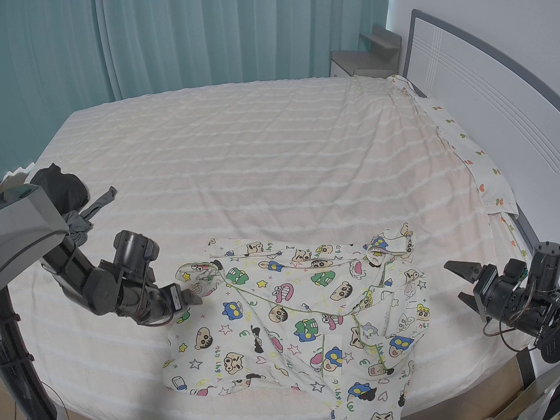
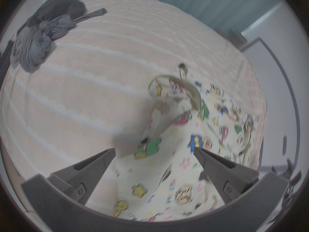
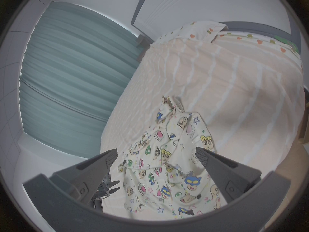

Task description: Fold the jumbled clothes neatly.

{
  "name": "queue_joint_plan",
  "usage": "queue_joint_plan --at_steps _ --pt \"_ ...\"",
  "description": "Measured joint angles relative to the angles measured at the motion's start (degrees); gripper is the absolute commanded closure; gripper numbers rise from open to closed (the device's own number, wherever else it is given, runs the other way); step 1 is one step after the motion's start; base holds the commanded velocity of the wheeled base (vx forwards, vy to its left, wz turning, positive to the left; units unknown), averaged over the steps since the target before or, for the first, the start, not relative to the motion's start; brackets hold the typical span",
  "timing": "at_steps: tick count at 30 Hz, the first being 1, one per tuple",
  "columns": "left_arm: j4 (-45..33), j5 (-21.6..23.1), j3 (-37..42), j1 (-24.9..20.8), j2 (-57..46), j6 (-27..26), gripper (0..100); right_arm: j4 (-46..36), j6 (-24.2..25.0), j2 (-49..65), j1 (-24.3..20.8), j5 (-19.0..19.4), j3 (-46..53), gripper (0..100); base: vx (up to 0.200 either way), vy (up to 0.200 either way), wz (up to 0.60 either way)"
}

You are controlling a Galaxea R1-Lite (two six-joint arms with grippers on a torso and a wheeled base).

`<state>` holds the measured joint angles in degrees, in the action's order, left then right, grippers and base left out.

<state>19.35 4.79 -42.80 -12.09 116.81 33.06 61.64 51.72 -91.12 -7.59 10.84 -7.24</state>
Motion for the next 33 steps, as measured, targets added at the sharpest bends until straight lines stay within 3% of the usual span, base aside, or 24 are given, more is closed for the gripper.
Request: queue_joint_plan --at_steps 5,13,19,20,33 --pt "2.4 1.9 8.8 0.1 -3.0 -6.3 0 0.4 -1.3 -1.8 -1.2 1.1 2.5 0 0.000 0.000 0.00" --pt "4.5 2.4 12.3 -0.4 -3.9 -7.1 0 3.1 -1.8 -4.1 -2.1 1.5 4.7 0 0.000 0.000 0.00" --pt "8.8 0.3 12.2 -1.8 -0.8 -7.1 0 6.7 -1.8 -6.9 -2.0 1.5 5.5 0 0.000 0.000 0.00" --pt "9.7 -0.6 12.2 -2.1 -0.1 -7.1 100 8.0 -1.8 -7.5 -2.0 1.5 5.8 0 0.000 0.000 0.00" --pt "13.5 -2.9 11.8 -3.8 6.9 -6.9 100 12.0 -1.7 -11.4 -2.1 1.5 6.2 0 0.000 0.000 0.00"
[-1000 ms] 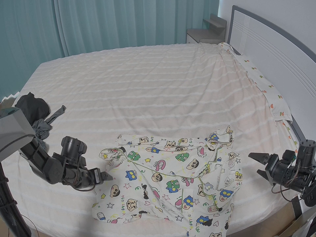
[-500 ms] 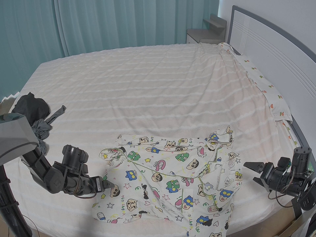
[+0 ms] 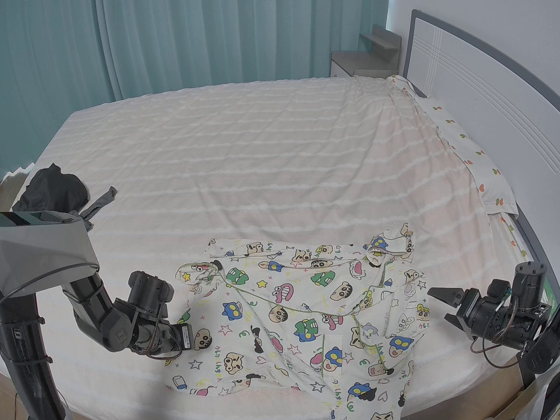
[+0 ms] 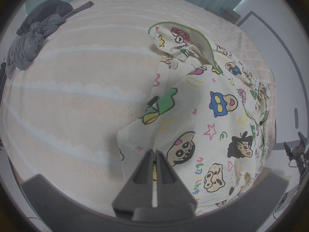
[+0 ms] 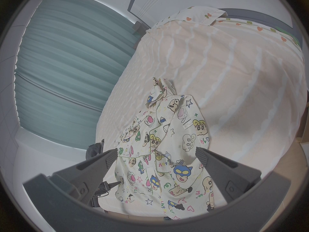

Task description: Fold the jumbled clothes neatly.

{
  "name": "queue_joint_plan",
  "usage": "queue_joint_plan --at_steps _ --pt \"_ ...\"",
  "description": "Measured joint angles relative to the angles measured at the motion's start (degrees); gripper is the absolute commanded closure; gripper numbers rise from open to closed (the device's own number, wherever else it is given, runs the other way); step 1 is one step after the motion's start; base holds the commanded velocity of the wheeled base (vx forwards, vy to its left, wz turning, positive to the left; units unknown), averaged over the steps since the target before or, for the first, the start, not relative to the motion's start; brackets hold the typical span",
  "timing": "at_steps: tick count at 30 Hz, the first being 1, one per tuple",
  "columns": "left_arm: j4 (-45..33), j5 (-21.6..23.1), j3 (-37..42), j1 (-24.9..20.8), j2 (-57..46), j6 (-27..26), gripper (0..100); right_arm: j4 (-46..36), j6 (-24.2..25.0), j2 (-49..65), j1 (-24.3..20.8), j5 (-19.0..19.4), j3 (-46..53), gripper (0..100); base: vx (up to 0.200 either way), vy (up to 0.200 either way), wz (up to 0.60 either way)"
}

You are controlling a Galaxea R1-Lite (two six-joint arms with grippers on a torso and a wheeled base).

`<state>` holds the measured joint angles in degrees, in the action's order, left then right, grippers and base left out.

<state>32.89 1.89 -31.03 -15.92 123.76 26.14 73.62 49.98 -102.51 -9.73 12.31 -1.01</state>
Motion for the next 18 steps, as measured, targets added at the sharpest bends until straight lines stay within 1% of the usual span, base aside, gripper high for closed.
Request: queue_joint_plan --at_steps 8,14,18 --pt "1.3 -0.6 0.0 -0.1 -1.3 0.0 100 0.0 0.1 -0.6 0.0 0.1 0.0 0 0.000 0.000 0.00" --pt "1.4 -1.2 -0.3 0.3 -6.6 -0.5 100 0.1 0.0 -1.4 0.0 0.0 0.0 0 0.000 0.000 0.00" --pt "-0.1 -1.6 -0.1 0.5 -10.4 -2.3 100 0.2 0.0 -2.2 0.4 -0.1 0.0 0 0.000 0.000 0.00"
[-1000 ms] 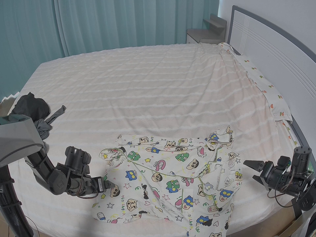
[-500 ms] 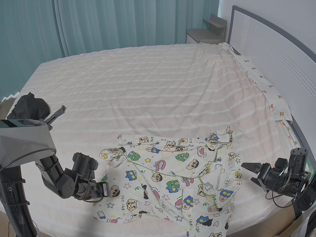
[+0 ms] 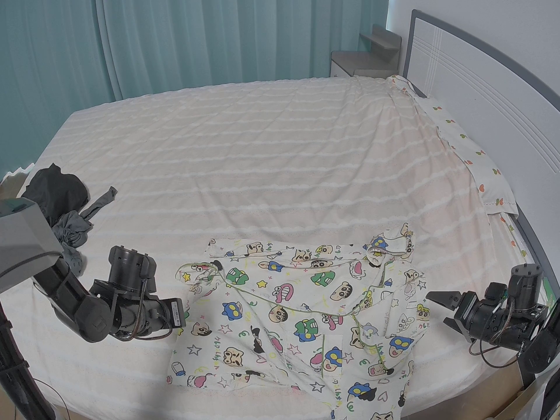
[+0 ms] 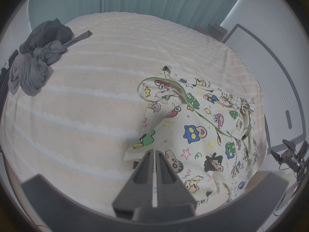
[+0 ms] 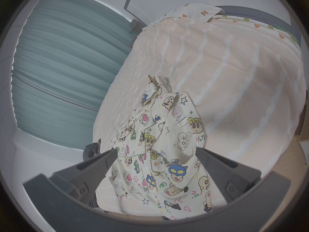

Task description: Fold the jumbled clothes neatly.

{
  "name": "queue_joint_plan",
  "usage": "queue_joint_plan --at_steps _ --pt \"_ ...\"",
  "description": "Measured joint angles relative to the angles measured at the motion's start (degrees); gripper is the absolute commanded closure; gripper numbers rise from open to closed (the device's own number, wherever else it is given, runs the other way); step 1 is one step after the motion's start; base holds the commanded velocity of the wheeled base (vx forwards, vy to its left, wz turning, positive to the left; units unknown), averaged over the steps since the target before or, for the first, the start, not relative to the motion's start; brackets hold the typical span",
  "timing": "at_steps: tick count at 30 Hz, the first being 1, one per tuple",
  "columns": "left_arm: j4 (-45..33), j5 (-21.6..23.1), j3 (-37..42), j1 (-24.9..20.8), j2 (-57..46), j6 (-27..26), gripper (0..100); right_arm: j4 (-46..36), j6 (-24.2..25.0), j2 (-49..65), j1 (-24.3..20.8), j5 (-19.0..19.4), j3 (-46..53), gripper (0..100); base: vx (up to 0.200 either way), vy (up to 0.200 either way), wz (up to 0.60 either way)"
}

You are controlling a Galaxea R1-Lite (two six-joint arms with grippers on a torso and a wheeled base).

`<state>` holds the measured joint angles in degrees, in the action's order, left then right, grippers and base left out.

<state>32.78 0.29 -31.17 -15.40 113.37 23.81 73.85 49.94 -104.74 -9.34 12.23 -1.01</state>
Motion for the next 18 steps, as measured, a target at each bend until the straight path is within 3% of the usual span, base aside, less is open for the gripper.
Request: queue_joint_plan --at_steps 11,18 --pt "-2.2 0.0 2.0 1.6 -3.4 -0.3 100 0.1 -1.8 -4.5 3.4 0.0 -1.1 0 0.000 0.000 0.00" --pt "-1.8 1.1 3.9 2.4 -6.0 6.3 100 0.0 -5.6 -12.0 4.7 -0.1 -7.4 0 0.000 0.000 0.00"
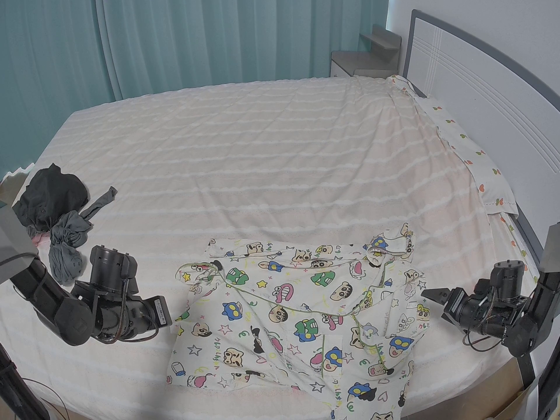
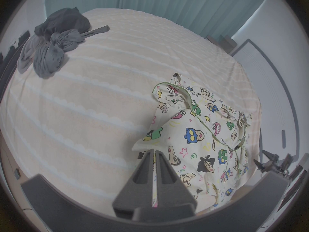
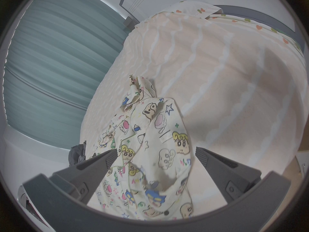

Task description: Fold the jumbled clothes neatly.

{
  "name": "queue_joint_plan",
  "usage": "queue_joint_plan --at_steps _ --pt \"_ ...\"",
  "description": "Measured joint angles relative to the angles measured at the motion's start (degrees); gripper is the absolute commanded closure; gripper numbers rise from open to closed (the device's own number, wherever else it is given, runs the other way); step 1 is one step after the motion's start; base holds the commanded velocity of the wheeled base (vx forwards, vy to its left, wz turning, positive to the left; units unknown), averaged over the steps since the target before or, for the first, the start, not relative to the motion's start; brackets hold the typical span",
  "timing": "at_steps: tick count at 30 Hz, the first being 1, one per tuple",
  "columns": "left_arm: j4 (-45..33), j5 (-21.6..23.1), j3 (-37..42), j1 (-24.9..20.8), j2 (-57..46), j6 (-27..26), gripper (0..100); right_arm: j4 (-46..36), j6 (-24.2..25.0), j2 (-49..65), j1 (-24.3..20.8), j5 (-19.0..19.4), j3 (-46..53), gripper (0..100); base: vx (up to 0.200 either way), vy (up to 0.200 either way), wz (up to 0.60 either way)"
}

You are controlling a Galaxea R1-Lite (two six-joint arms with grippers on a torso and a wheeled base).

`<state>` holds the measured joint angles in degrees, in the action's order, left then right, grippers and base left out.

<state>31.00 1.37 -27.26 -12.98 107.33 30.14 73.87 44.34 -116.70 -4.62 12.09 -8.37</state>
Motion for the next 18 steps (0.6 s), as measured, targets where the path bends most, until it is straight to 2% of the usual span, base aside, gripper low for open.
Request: queue_joint_plan --at_steps 6,11,18 --pt "2.4 3.3 5.7 0.3 -4.0 3.5 100 -0.4 -2.3 -6.7 1.4 0.0 -5.7 0 0.000 0.000 0.00" --pt "6.8 6.3 10.9 0.4 -7.9 8.7 100 -1.0 -3.3 -10.8 2.5 0.0 -9.7 0 0.000 0.000 0.00" --pt "8.3 8.0 14.9 0.3 -11.5 9.9 100 -4.7 -3.5 -13.9 2.2 0.1 -14.9 0 0.000 0.000 0.00"
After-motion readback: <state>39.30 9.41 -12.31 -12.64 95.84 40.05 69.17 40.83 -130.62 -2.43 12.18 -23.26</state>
